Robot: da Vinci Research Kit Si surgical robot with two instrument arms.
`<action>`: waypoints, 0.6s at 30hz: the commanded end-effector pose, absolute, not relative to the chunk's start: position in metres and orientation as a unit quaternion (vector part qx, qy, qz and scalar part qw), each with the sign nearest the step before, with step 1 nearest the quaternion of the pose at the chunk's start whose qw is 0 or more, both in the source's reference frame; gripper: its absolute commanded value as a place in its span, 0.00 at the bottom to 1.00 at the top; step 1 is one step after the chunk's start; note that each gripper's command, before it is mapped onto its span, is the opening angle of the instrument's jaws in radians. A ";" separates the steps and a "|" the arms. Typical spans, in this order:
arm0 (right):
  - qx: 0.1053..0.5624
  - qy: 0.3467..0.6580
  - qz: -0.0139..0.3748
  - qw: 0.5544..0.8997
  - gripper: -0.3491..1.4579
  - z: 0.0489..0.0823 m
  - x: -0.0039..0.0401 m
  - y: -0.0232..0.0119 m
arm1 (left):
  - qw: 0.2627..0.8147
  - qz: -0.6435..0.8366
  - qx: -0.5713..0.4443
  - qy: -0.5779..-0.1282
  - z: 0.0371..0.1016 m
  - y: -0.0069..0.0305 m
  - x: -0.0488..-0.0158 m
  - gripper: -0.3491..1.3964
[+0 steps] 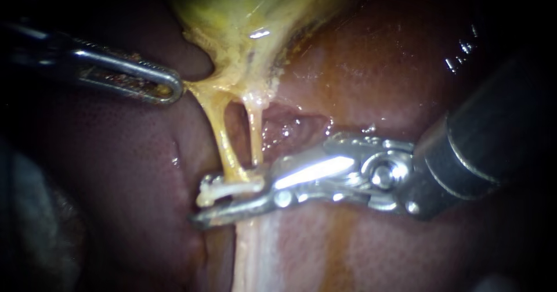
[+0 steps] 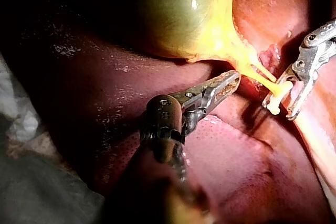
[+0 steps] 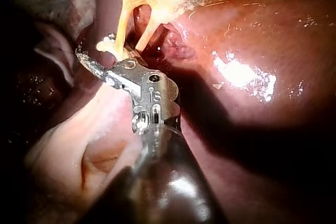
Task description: Going back first clip left tube
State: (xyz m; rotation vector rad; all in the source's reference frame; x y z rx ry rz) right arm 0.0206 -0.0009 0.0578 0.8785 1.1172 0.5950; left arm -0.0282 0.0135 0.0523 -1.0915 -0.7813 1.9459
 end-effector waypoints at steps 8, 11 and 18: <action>0.348 0.510 0.253 0.745 0.47 0.0584 0.0196 -0.0002 | 0.379 0.762 -0.427 -0.306 0.0524 0.0135 -0.0282 0.00; 0.332 0.515 0.229 0.756 0.47 0.0582 0.0189 -0.0002 | 0.379 0.762 -0.427 -0.306 0.0524 0.0135 -0.0282 0.00; 0.305 0.533 0.192 0.765 0.47 0.0572 0.0171 0.0002 | 0.379 0.762 -0.427 -0.305 0.0524 0.0135 -0.0282 0.00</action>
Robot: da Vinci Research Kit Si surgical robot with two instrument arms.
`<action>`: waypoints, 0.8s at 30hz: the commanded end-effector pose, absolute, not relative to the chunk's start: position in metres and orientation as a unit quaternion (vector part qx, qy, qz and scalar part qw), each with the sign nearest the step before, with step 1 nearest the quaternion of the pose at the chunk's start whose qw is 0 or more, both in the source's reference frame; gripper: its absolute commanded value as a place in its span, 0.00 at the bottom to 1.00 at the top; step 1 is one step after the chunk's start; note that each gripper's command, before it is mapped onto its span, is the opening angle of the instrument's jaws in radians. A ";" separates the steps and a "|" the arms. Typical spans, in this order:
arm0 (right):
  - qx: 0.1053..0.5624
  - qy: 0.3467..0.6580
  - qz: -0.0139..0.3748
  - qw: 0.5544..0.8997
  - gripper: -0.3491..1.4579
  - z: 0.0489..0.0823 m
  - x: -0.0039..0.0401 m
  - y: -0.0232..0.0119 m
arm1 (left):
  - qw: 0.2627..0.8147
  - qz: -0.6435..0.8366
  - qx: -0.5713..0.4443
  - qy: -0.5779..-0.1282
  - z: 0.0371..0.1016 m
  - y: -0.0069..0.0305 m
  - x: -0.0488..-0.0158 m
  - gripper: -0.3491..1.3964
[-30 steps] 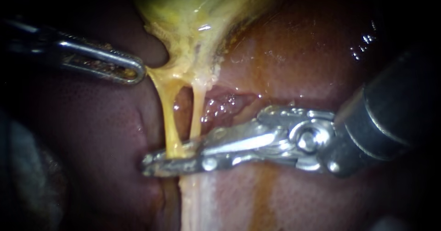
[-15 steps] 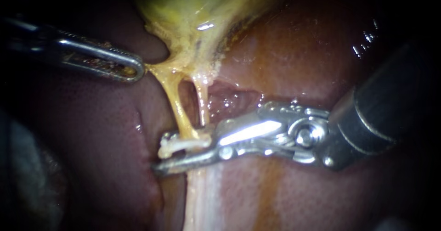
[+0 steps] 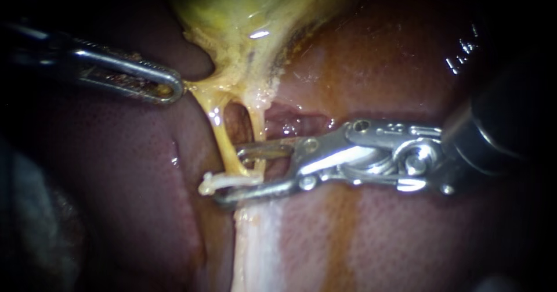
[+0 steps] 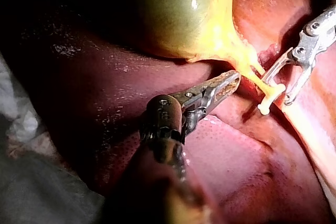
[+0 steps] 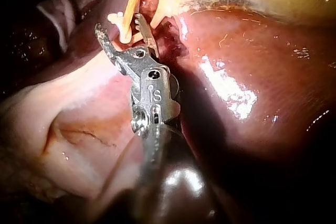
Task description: Going back first clip left tube
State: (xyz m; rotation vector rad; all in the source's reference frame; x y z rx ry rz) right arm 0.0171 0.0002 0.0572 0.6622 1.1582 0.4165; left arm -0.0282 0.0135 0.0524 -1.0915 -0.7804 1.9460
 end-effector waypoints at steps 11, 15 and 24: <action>0.259 0.555 0.152 0.775 0.47 0.0543 0.0100 0.0018 | 0.379 0.762 -0.427 -0.306 0.0524 0.0135 -0.0281 0.00; 0.253 0.559 0.143 0.777 0.47 0.0539 0.0076 0.0018 | 0.379 0.762 -0.427 -0.306 0.0524 0.0135 -0.0281 0.00; 0.248 0.563 0.129 0.777 0.47 0.0537 0.0052 0.0020 | 0.380 0.762 -0.428 -0.303 0.0530 0.0134 -0.0287 0.00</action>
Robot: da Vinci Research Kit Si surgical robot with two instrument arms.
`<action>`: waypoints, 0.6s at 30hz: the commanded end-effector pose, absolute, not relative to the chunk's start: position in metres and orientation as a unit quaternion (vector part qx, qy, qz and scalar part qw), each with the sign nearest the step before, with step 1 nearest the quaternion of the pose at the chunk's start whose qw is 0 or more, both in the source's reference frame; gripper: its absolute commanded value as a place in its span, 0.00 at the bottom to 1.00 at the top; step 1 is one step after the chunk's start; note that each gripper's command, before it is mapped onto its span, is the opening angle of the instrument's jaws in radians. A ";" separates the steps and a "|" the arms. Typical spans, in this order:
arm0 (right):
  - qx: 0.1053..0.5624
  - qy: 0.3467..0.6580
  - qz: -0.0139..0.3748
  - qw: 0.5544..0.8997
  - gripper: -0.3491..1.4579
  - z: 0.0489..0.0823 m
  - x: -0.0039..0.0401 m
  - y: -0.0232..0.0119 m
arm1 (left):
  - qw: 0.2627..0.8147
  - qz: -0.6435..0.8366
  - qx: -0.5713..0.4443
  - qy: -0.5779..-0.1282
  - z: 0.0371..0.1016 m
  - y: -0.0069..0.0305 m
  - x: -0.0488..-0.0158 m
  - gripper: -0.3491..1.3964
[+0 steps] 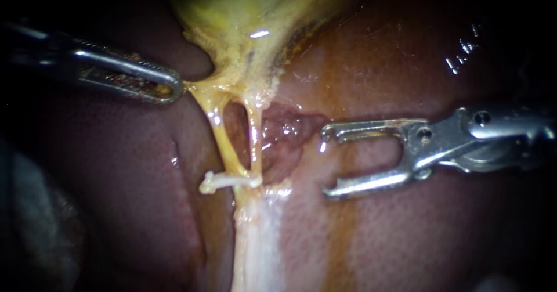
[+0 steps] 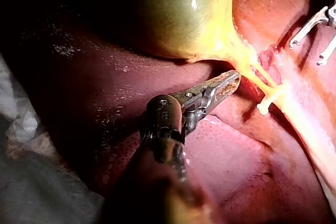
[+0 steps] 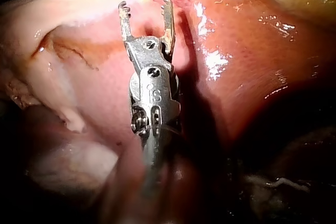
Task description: Going back first clip left tube
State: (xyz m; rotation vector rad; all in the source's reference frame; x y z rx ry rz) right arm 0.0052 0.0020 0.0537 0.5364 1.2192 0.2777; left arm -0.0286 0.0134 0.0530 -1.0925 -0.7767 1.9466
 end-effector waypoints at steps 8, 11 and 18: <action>0.248 0.564 0.127 0.777 0.47 0.0533 0.0047 0.0023 | 0.377 0.763 -0.428 -0.303 0.0551 0.0130 -0.0307 0.00; 0.247 0.565 0.125 0.777 0.47 0.0533 0.0046 0.0023 | 0.376 0.764 -0.428 -0.303 0.0560 0.0127 -0.0316 0.00; 0.247 0.565 0.125 0.777 0.47 0.0532 0.0045 0.0023 | 0.370 0.765 -0.429 -0.307 0.0577 0.0119 -0.0331 0.00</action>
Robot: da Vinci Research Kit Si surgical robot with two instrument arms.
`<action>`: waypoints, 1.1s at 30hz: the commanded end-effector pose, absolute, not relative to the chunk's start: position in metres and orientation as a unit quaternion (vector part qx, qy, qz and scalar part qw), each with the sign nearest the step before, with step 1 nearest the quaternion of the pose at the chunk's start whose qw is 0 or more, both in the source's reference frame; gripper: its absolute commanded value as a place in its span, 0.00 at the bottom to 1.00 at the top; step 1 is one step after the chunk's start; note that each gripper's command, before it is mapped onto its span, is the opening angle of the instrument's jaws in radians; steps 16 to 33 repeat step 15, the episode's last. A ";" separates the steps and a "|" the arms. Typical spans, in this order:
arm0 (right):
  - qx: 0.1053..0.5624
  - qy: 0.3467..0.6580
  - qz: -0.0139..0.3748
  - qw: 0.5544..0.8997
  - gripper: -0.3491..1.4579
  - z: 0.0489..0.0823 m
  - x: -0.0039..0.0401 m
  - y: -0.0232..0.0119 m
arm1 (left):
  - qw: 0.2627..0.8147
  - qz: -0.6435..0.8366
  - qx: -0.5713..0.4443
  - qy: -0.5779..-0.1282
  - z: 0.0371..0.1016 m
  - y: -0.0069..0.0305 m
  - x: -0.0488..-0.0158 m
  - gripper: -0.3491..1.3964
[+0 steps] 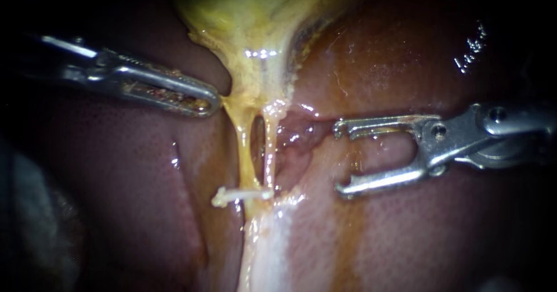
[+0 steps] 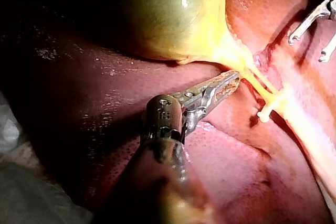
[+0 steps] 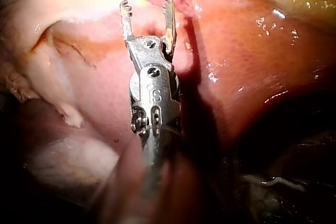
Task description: Going back first clip left tube
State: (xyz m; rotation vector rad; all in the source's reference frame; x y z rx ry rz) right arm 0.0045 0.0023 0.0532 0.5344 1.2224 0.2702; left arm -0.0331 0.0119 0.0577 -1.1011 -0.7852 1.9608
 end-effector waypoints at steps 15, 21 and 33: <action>0.246 0.566 0.123 0.777 0.47 0.0528 0.0045 0.0023 | 0.368 0.766 -0.428 -0.308 0.0583 0.0117 -0.0333 0.00; 0.246 0.566 0.123 0.777 0.47 0.0528 0.0045 0.0023 | 0.368 0.766 -0.428 -0.308 0.0583 0.0117 -0.0333 0.00; 0.246 0.566 0.123 0.777 0.47 0.0528 0.0045 0.0023 | 0.368 0.766 -0.428 -0.308 0.0583 0.0117 -0.0333 0.00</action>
